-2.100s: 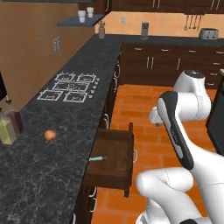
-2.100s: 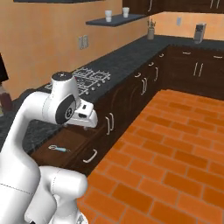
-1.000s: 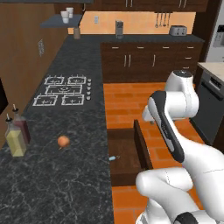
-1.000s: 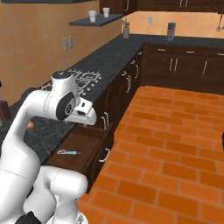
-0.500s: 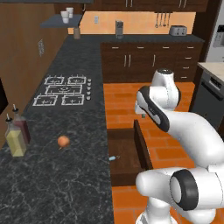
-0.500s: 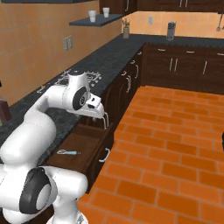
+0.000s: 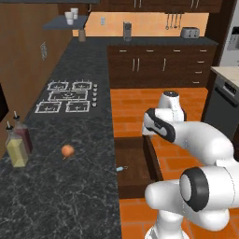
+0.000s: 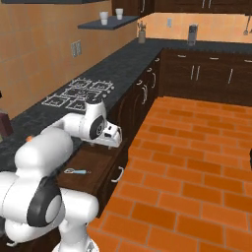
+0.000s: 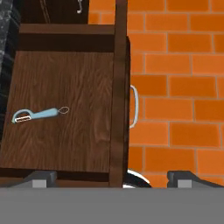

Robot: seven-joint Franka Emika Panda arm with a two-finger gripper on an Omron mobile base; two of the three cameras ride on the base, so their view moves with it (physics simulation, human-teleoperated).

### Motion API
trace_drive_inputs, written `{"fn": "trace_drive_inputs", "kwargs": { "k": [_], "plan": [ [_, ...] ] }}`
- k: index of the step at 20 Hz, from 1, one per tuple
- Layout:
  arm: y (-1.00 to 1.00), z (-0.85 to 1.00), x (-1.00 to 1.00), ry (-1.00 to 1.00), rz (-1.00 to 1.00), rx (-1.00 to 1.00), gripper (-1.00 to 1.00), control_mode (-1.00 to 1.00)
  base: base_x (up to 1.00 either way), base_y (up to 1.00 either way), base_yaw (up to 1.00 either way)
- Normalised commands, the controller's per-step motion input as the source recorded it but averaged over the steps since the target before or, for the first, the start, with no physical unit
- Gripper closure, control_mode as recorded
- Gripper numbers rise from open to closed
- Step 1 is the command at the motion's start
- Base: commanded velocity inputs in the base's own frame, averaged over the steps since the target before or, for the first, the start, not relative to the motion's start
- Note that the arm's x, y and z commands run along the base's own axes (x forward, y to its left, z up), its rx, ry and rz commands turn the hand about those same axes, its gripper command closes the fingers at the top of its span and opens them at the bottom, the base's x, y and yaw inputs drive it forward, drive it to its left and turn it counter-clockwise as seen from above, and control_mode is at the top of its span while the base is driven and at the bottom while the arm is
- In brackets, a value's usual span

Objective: Pick the peeler from the drawer and place it on the counter.

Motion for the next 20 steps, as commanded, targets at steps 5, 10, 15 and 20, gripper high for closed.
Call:
{"fn": "trace_drive_inputs", "kwargs": {
  "k": [5,10,15,20],
  "plan": [
    [0.0,-0.88,0.19,0.0,0.02,0.0,-1.0,-1.0,0.0,0.0,0.0],
    [0.0,-0.34,0.52,0.0,0.0,0.0,-1.0,-1.0,0.0,0.0,0.0],
    [0.0,-0.38,0.05,0.02,0.0,0.0,-1.0,-1.0,0.0,0.0,0.0],
    [-0.08,-0.47,0.08,0.02,0.0,-0.02,-1.0,-1.0,0.0,0.0,0.0]
  ]
}}
